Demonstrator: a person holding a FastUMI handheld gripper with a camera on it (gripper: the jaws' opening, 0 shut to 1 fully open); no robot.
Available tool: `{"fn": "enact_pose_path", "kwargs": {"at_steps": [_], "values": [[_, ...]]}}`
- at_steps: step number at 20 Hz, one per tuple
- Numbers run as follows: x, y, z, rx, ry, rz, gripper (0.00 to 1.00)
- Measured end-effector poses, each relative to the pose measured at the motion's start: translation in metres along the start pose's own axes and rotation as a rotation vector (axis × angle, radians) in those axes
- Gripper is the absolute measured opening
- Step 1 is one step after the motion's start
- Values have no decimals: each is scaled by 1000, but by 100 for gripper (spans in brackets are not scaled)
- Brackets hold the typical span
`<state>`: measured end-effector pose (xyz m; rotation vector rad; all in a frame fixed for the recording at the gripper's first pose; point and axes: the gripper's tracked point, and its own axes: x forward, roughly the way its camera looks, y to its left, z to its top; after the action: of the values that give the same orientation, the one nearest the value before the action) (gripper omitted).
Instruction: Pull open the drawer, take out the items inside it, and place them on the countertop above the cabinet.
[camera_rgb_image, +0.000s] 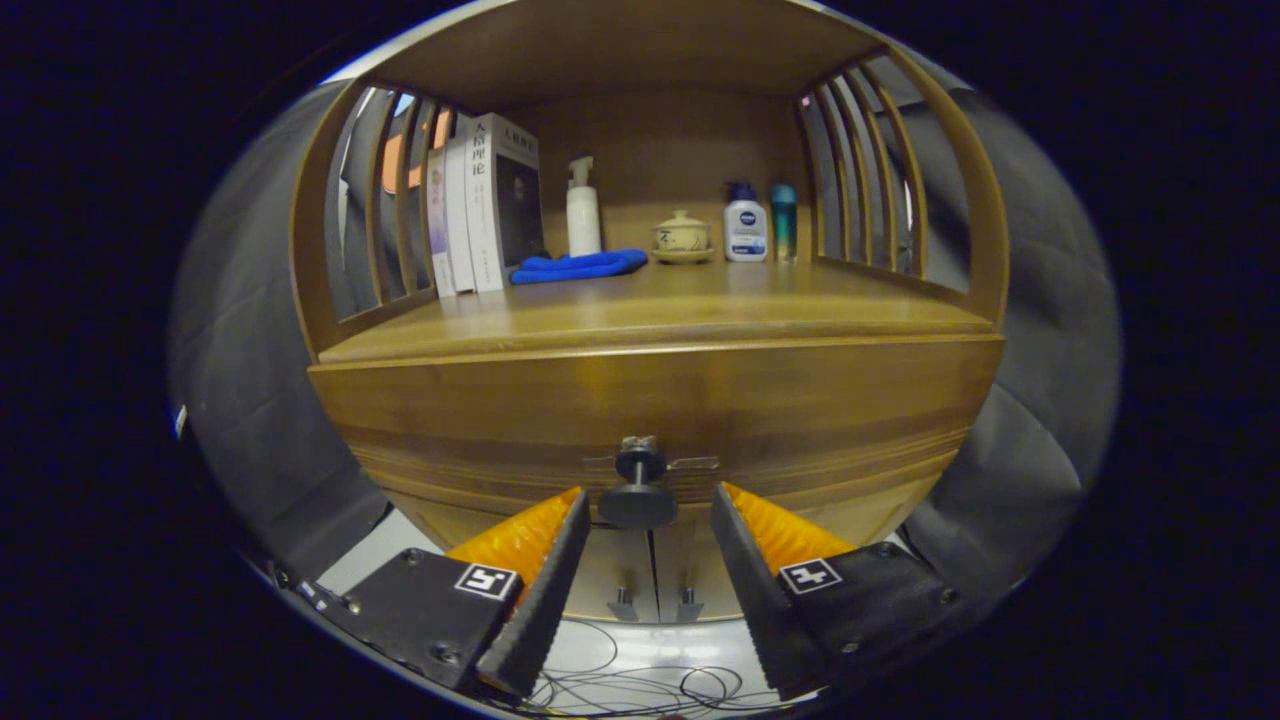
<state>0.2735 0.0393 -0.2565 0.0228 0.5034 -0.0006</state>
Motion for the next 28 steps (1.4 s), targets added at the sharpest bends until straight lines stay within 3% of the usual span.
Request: {"fn": "enact_pose_path", "kwargs": {"at_steps": [5, 13, 28], "values": [[20, -4, -4, 0, 44, -60, 51], [11, -4, -11, -42, 56, -66, 33], [-120, -4, -89, -58, 41, -53, 32]]}}
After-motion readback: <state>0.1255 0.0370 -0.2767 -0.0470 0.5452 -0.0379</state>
